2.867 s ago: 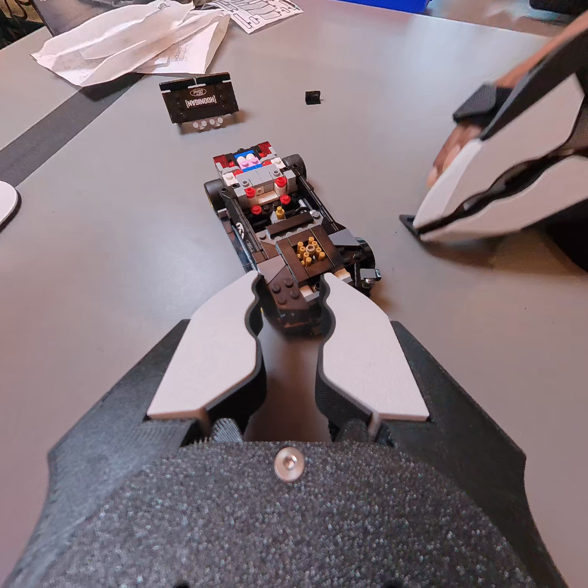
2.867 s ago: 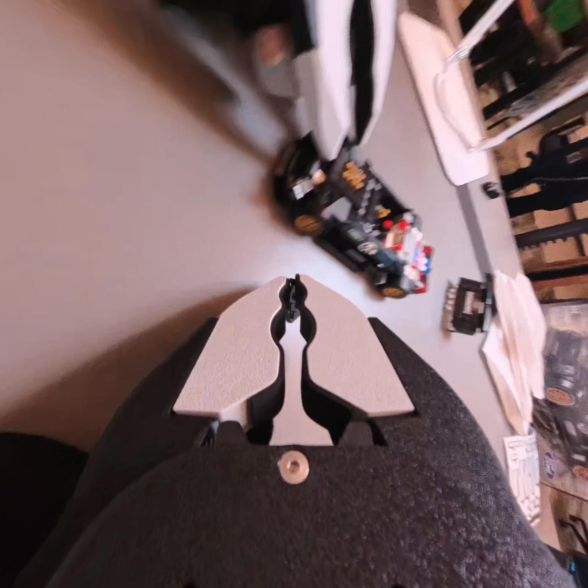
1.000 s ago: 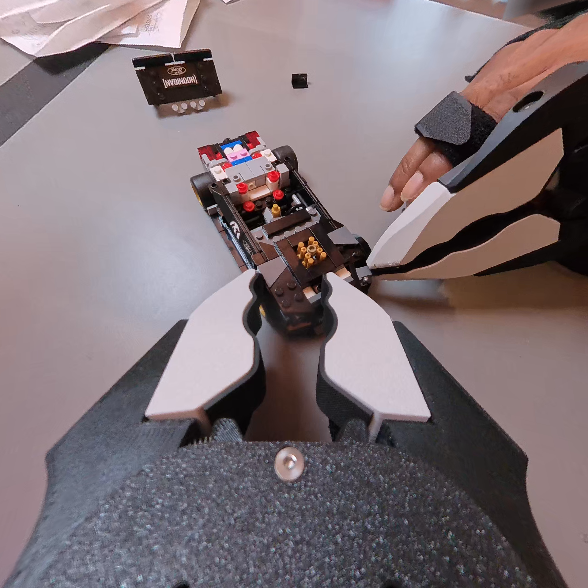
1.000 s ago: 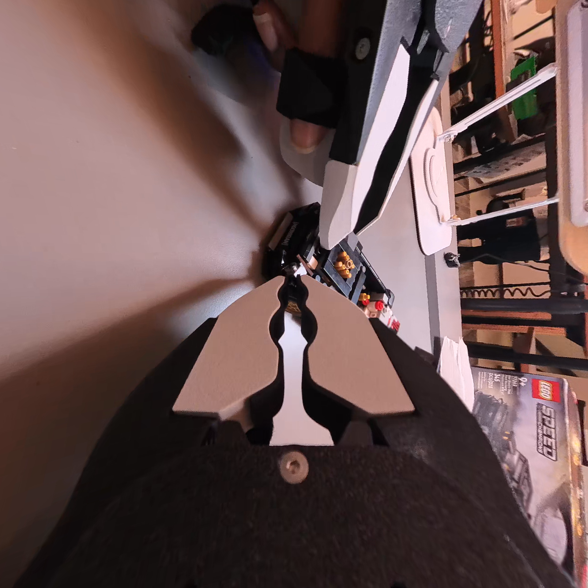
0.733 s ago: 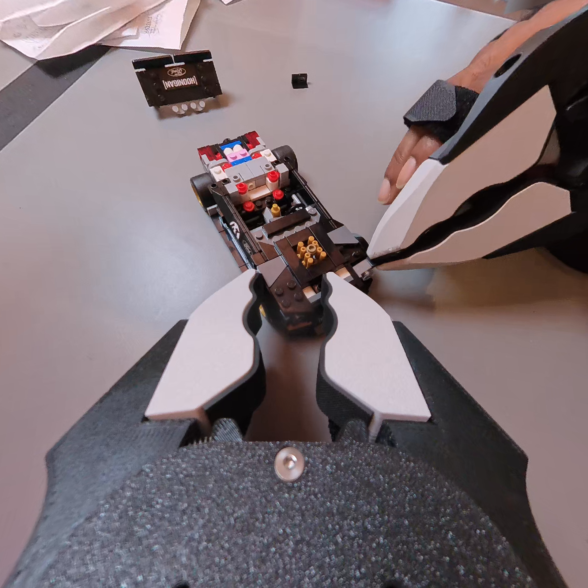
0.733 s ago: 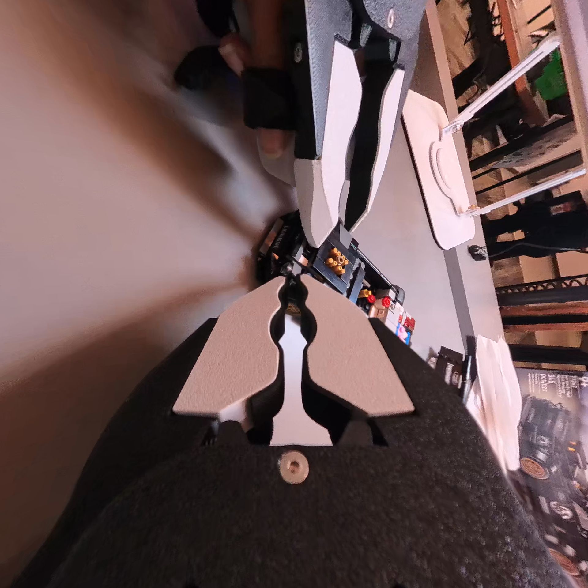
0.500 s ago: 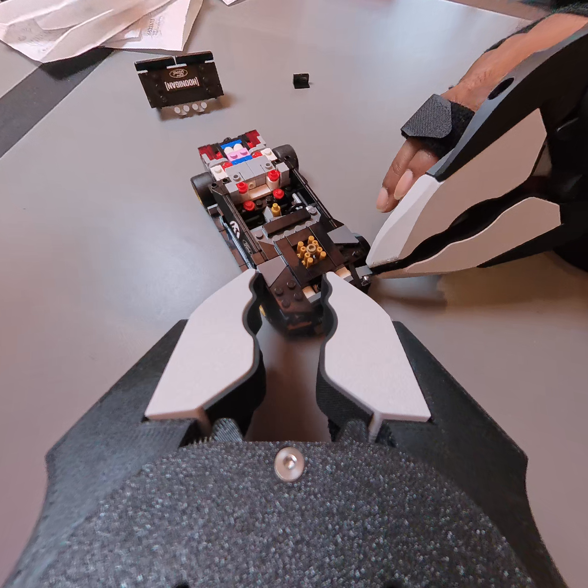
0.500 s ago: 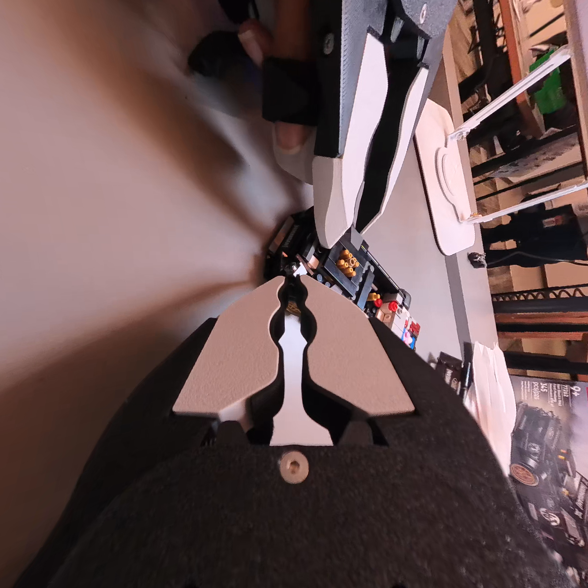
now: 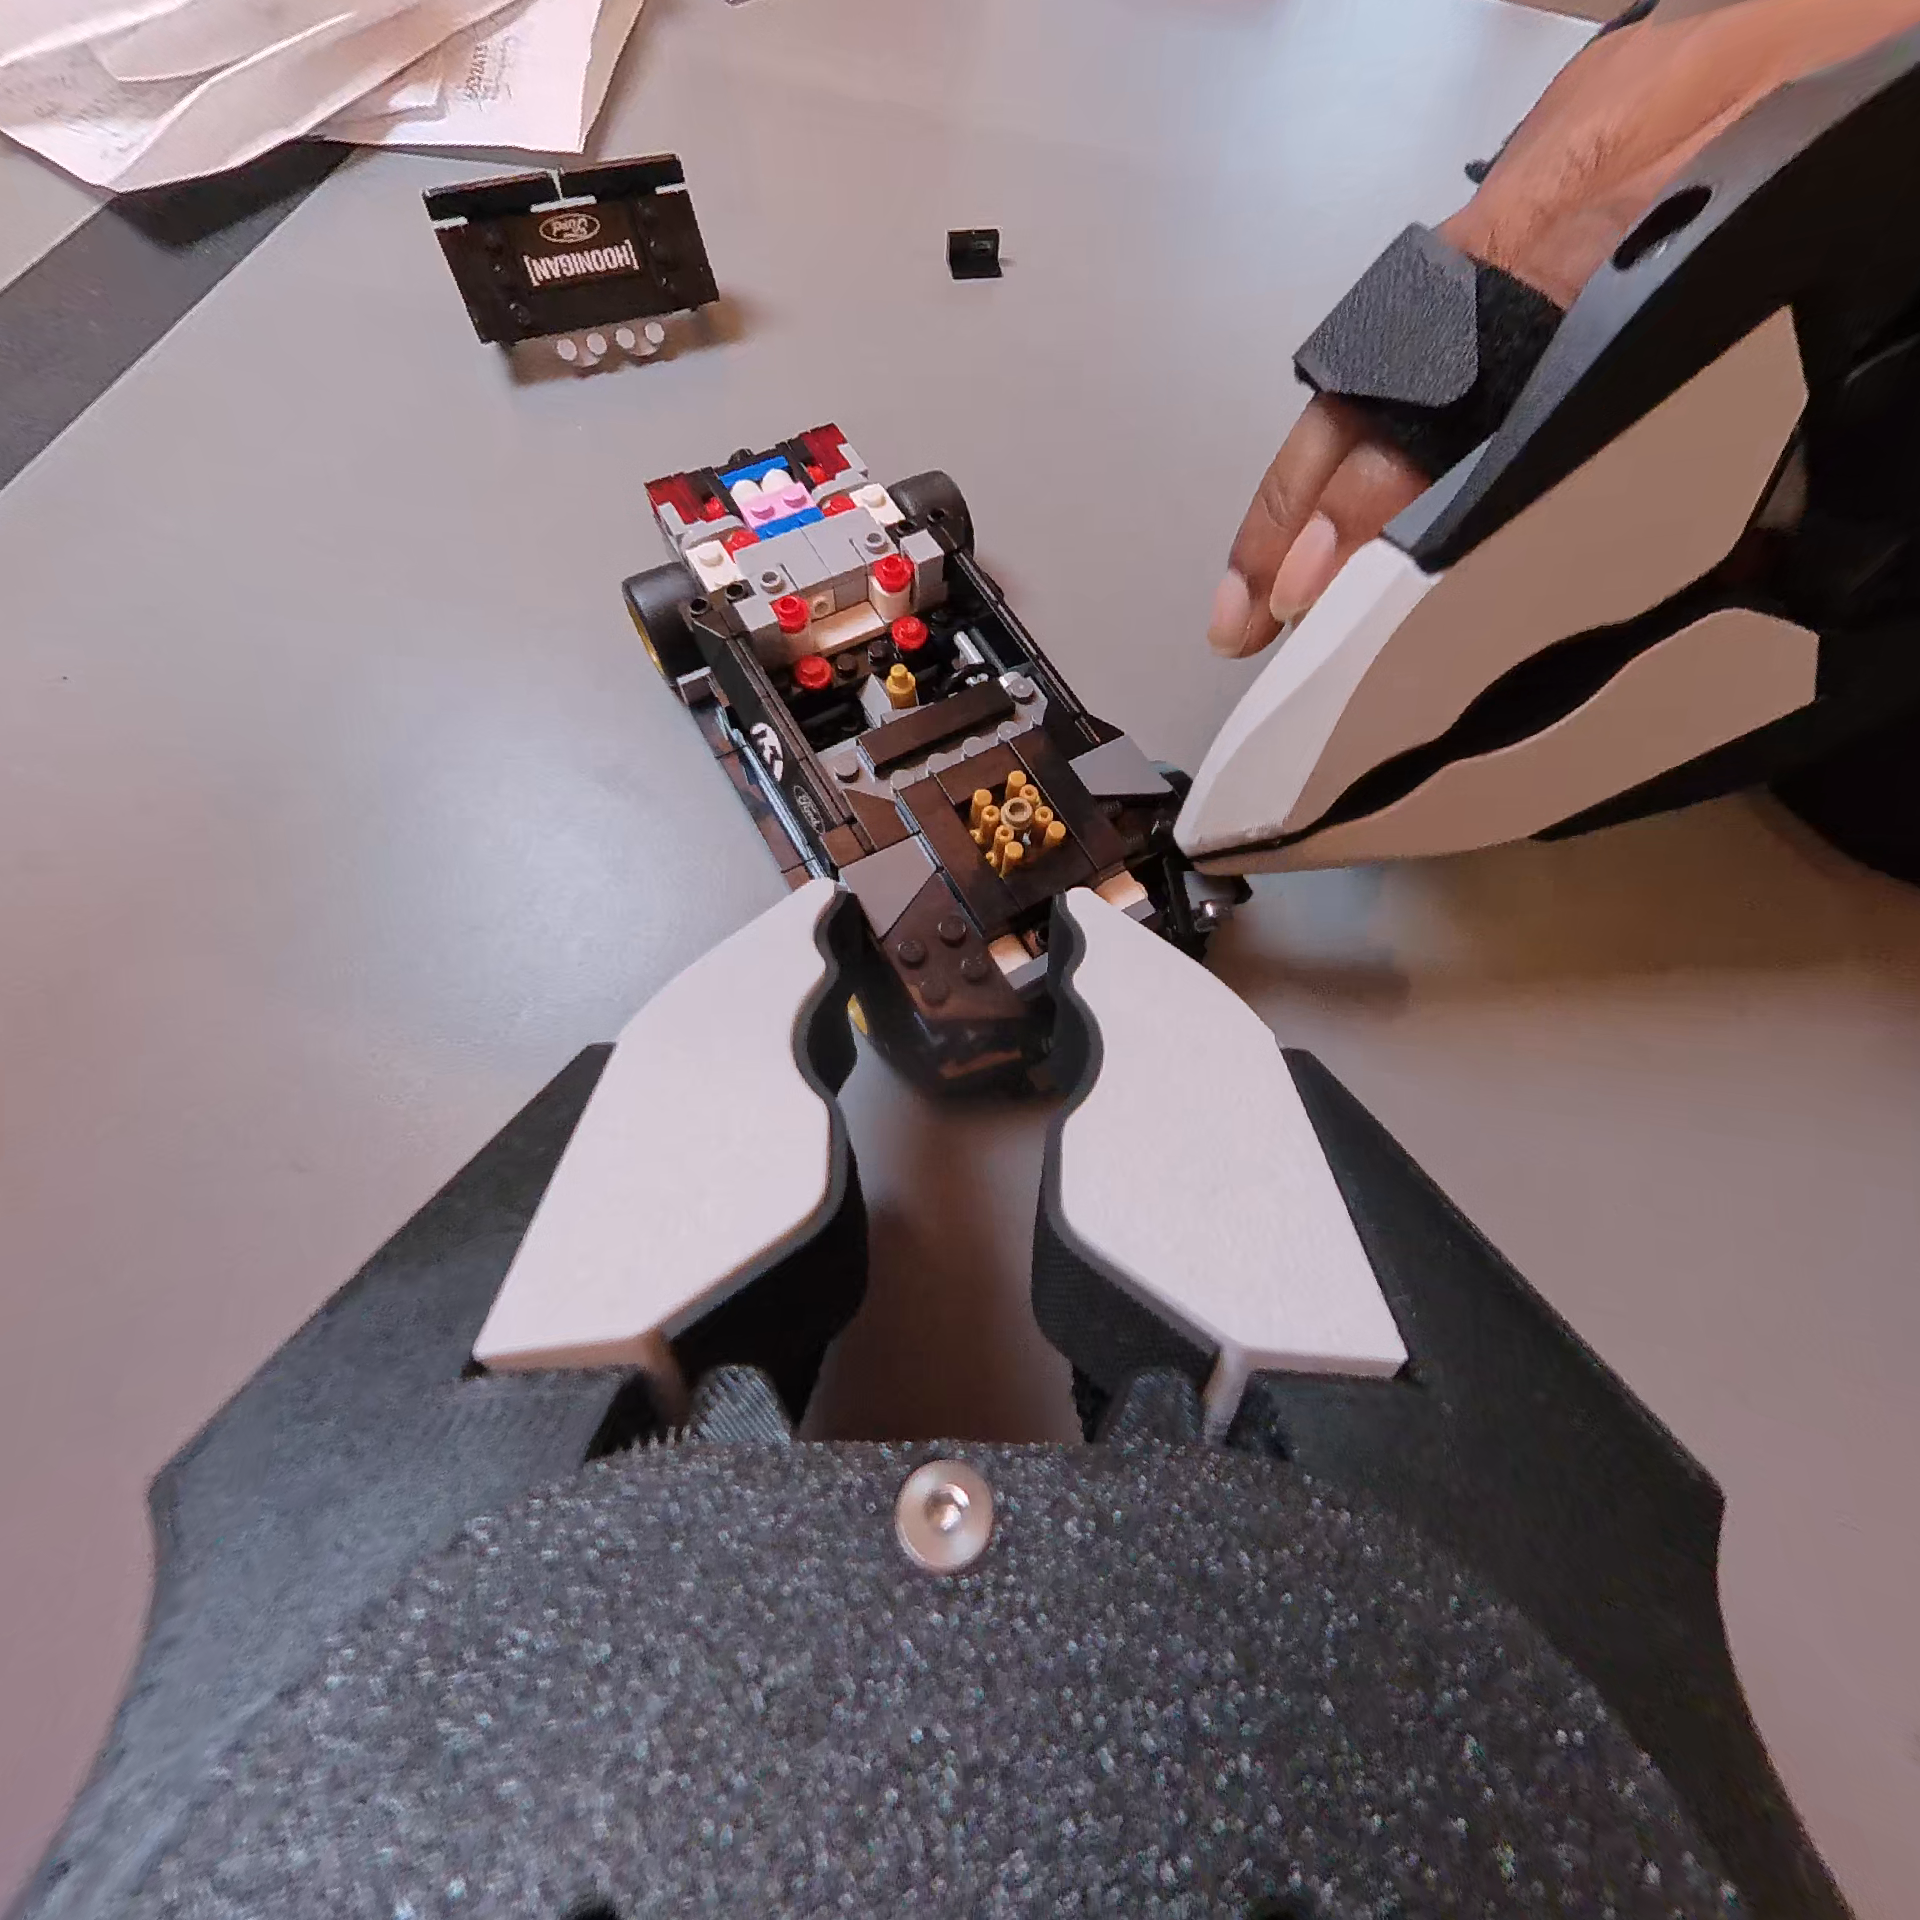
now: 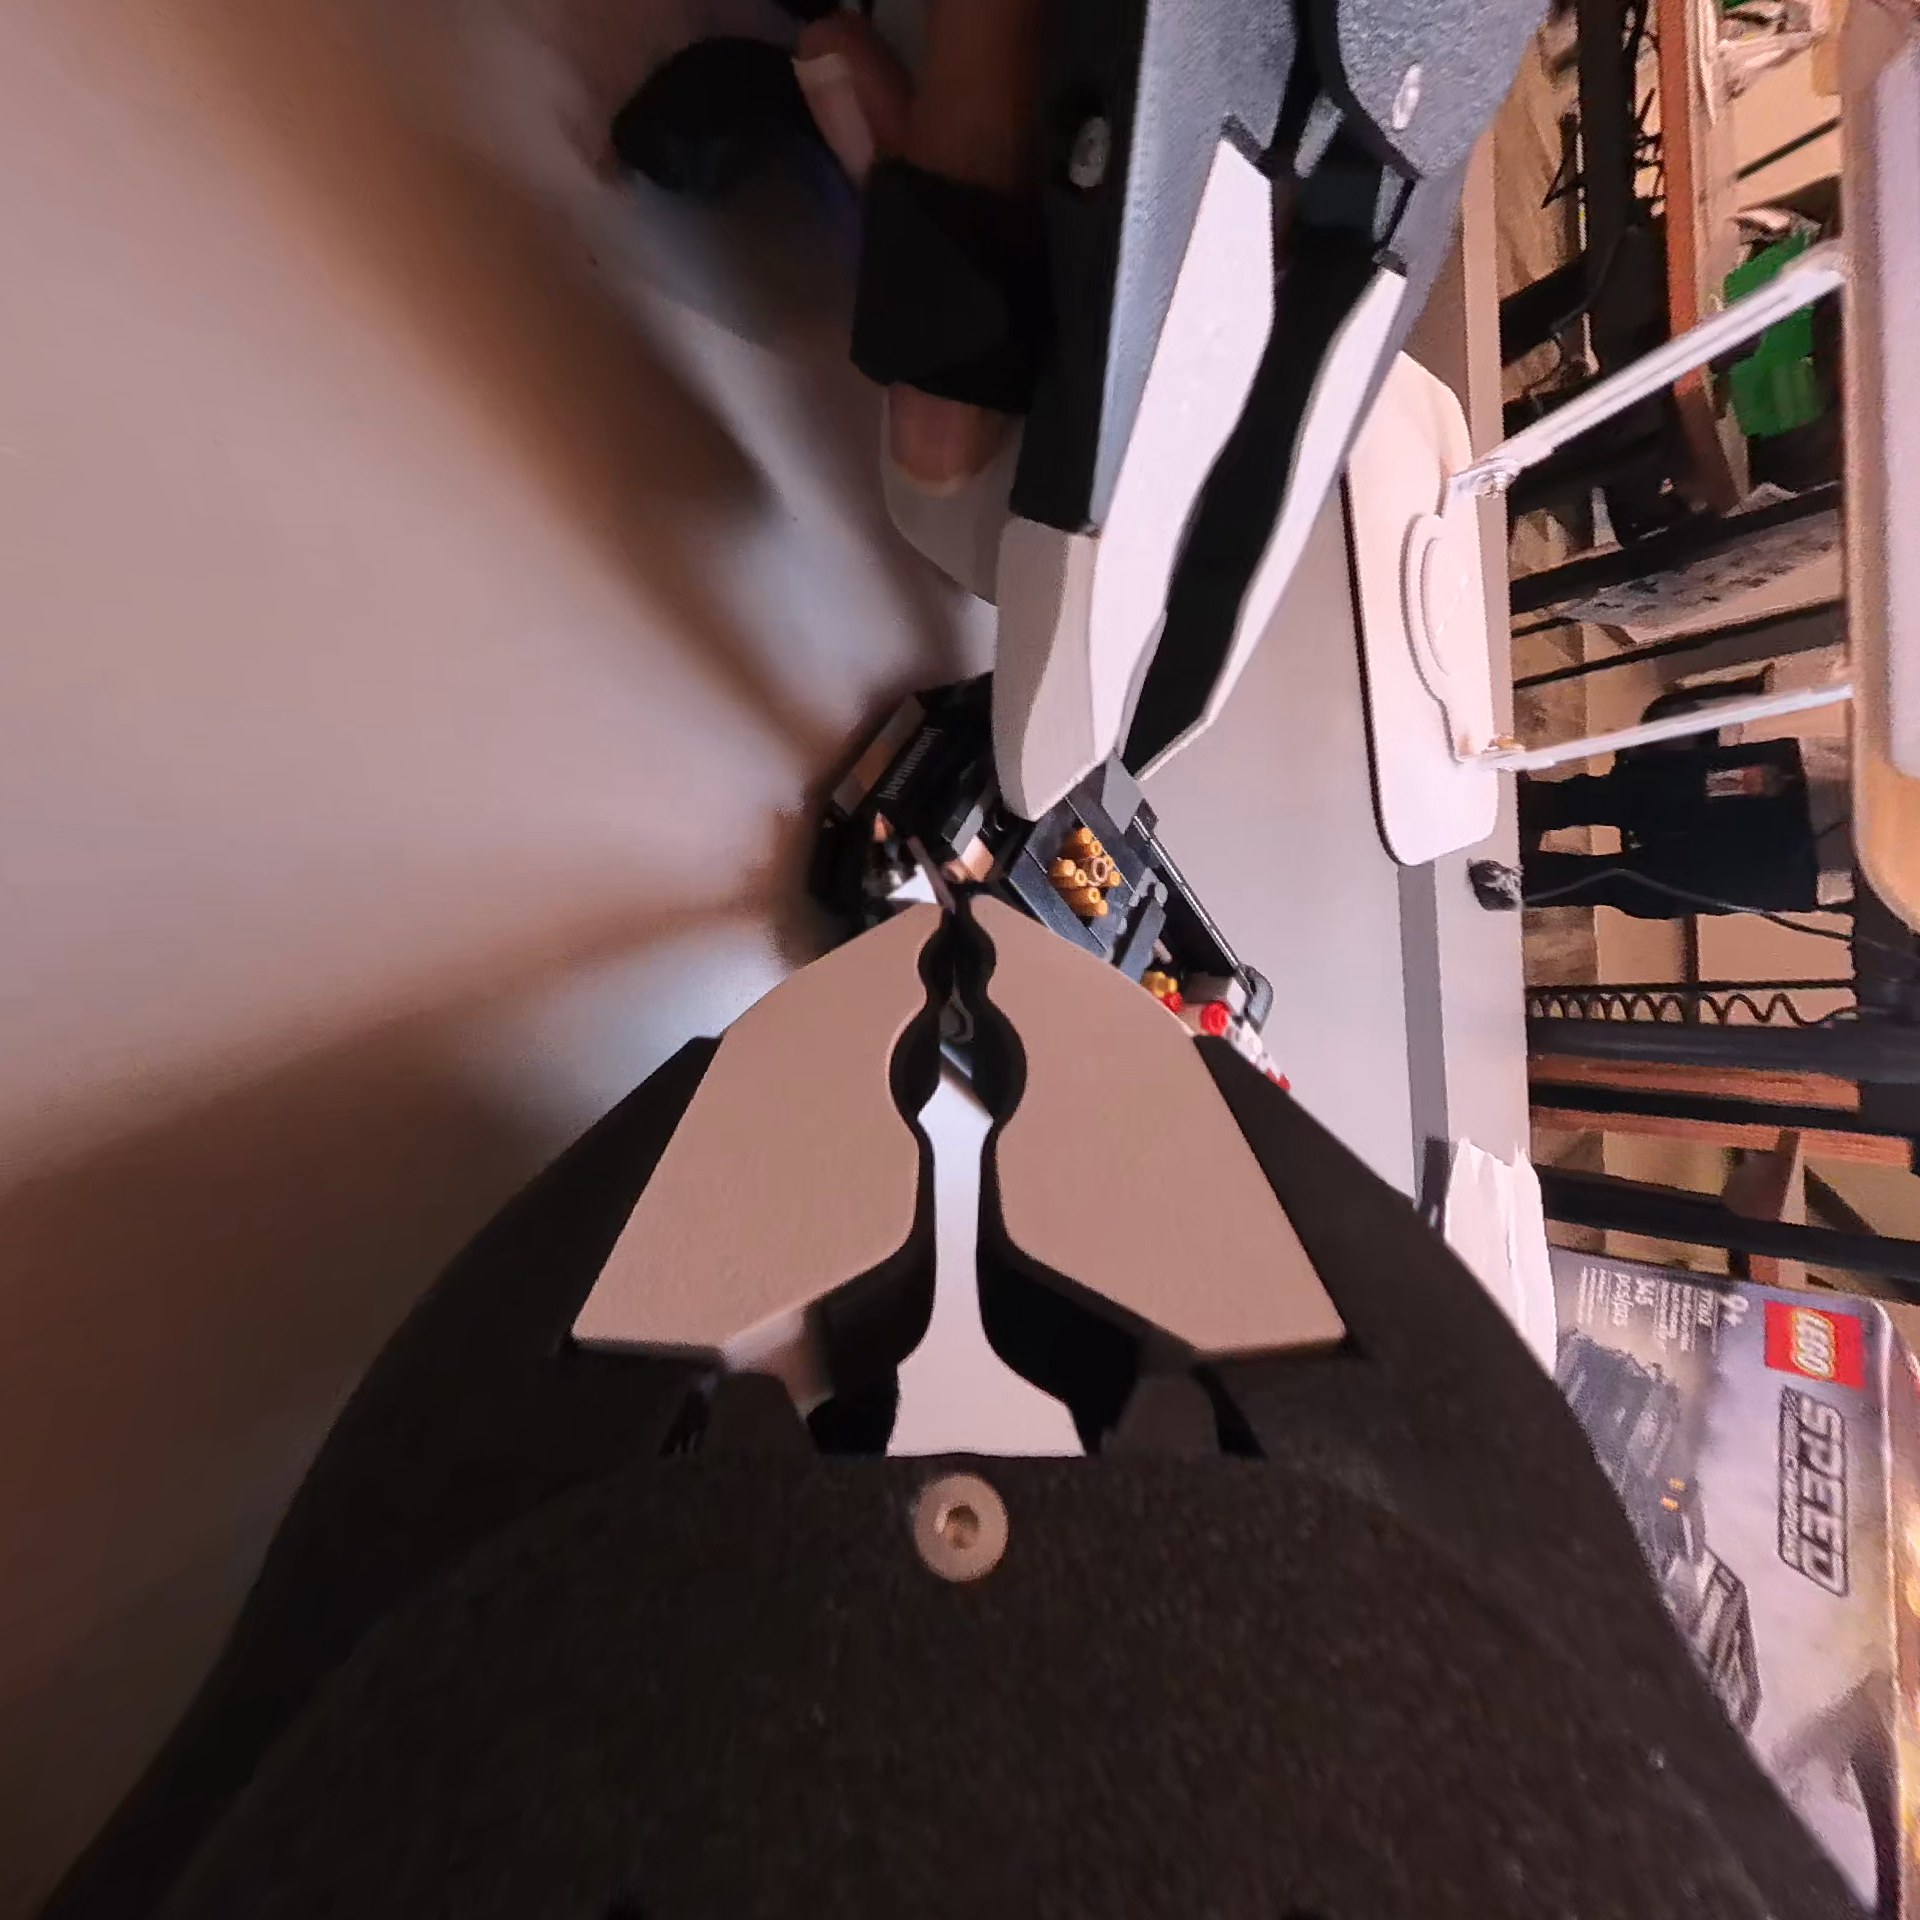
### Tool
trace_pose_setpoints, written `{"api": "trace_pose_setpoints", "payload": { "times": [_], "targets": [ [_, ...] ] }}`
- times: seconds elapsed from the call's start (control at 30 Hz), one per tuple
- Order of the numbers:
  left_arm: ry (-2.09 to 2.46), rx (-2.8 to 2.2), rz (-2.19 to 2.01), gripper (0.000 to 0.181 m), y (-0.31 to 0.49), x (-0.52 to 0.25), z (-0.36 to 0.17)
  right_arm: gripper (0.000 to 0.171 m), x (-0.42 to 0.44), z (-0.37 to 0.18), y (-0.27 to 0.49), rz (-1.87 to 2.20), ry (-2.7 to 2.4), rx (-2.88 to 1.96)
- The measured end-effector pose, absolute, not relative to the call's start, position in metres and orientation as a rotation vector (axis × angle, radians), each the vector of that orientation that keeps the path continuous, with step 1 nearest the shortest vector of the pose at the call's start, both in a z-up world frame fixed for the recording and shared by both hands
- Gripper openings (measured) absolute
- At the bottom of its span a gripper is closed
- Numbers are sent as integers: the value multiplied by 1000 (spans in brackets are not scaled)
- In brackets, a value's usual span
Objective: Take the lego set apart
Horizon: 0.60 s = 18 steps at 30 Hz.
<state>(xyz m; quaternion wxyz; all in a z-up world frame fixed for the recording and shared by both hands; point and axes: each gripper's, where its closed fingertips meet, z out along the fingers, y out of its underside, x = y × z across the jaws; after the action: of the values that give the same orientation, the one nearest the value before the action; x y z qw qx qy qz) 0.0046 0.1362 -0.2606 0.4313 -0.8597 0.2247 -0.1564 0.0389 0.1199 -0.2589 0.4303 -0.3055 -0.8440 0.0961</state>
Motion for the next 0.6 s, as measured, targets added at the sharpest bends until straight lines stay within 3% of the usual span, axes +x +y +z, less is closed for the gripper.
{"api": "trace_pose_setpoints", "payload": {
  "times": [0.23,0.37,0.6],
  "targets": [
    [545,-2140,-407,35,136,5,-261,0,48,-249,127,301,-2028,-846],
    [540,-2137,-414,35,137,5,-261,11,56,-253,114,374,-2050,-863],
    [522,-2136,-447,37,137,6,-258,8,47,-264,110,320,-2063,-819]
  ]
}}
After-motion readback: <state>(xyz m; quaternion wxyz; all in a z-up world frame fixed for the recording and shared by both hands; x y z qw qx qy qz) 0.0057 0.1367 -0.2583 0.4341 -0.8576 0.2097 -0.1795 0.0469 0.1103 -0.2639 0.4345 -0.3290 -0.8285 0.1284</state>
